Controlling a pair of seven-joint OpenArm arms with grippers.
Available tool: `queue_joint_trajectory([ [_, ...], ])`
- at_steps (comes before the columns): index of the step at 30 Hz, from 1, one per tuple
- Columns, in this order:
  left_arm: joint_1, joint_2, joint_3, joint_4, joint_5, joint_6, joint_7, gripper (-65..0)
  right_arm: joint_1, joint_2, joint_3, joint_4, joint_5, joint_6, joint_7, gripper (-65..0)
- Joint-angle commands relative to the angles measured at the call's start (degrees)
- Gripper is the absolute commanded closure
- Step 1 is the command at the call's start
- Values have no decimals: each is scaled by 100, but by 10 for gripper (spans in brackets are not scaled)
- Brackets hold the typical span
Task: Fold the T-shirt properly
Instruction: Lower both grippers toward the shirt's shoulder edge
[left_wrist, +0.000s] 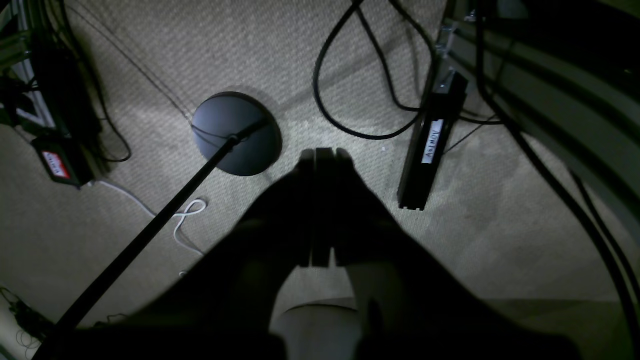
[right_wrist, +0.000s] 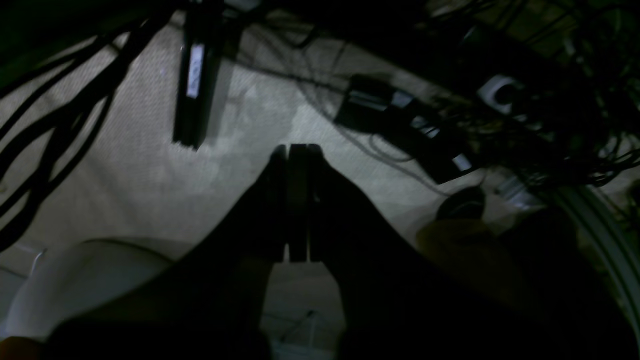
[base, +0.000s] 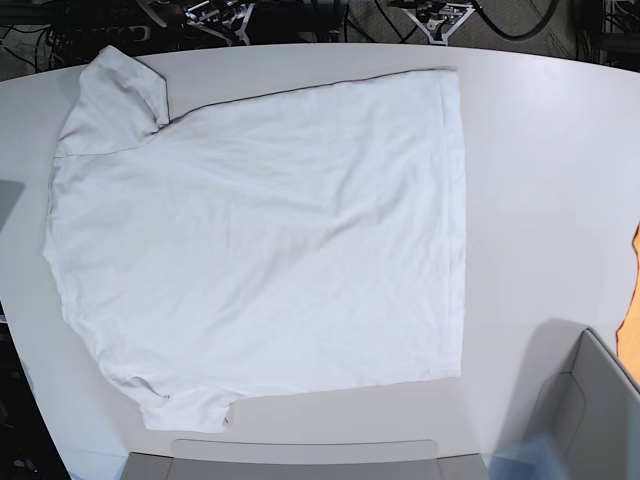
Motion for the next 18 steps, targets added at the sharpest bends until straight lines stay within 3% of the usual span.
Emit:
queue_joint_trajectory([
  [1,5,-33,12,-3,-21,84,-36,-1,-55,48,7,-10,7,-1,-14,0],
  [9,129,11,12,-8,-21,84,-19,-1,-55,374,7,-10,7,-1,-5,0],
  [18,190,2,12,58,-30,84,-115,-1,-99,383,7,-10,7,-1,-32,0],
])
